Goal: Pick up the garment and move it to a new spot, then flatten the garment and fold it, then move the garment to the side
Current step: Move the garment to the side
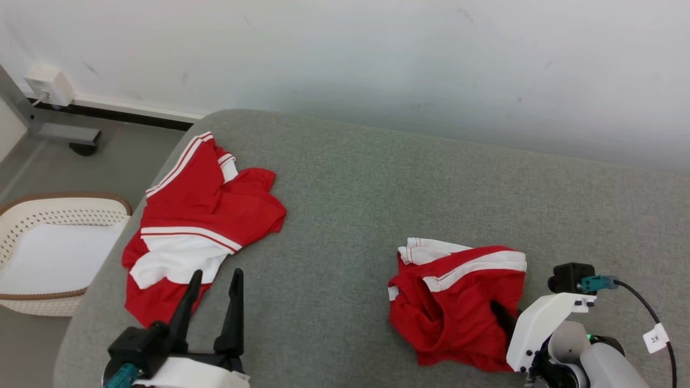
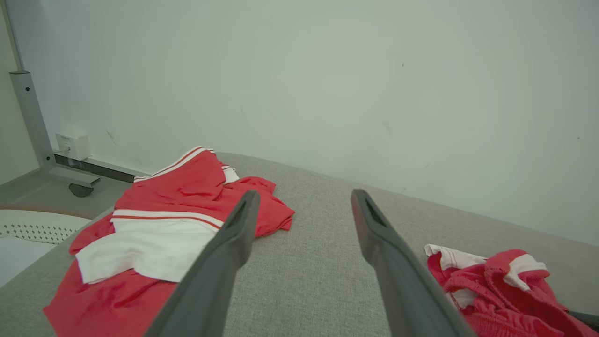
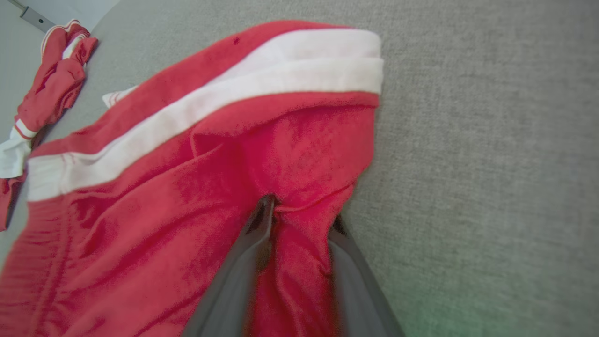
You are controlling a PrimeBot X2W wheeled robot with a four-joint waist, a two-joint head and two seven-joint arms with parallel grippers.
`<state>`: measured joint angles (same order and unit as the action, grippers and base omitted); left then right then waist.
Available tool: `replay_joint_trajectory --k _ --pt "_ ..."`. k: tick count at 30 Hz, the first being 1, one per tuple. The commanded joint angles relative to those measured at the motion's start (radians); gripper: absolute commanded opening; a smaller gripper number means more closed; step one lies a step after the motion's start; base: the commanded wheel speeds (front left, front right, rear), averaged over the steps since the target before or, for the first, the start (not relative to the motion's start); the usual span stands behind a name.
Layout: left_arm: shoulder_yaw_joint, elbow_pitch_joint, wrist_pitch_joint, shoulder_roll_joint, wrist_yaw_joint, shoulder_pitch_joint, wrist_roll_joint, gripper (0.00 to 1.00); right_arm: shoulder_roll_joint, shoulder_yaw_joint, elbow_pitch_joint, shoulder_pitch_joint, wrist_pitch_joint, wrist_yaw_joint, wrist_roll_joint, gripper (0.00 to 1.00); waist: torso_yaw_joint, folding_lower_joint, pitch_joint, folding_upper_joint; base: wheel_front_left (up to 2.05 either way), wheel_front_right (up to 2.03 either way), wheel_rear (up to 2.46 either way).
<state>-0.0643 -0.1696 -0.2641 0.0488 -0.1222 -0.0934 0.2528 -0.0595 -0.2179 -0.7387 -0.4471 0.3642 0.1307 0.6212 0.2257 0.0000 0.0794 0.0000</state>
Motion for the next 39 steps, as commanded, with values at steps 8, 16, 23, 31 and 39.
replay_joint_trajectory --k 8,16,23,31,39 --pt "0.002 0.005 0.000 0.003 0.007 0.015 0.003 1.00 0.005 -0.015 0.027 -0.034 -0.030 0.000 -0.018 0.00 -0.060 0.0000 -0.010 0.0000 0.00 0.00 0.00" --pt "-0.032 0.026 0.000 0.003 0.001 -0.008 -0.015 1.00 -0.040 -0.003 0.072 -0.086 -0.014 0.000 -0.049 0.00 -0.185 0.0000 -0.010 0.0000 0.00 0.00 0.00" --pt "-0.090 0.026 0.000 0.004 -0.004 -0.045 -0.019 1.00 -0.097 0.038 0.121 -0.082 -0.001 0.000 -0.040 0.00 -0.321 0.0000 0.022 0.0000 0.00 0.00 0.00" --pt "-0.160 0.014 0.000 0.004 -0.008 -0.080 -0.034 1.00 -0.129 0.084 0.179 -0.046 -0.004 0.000 -0.021 0.00 -0.463 0.0000 0.059 0.0000 0.00 0.00 0.00" --pt "-0.189 0.003 0.000 0.006 -0.009 -0.108 -0.040 1.00 -0.113 0.099 0.214 -0.043 -0.012 0.000 -0.016 0.00 -0.526 0.0000 0.091 0.0000 0.00 0.00 0.00"
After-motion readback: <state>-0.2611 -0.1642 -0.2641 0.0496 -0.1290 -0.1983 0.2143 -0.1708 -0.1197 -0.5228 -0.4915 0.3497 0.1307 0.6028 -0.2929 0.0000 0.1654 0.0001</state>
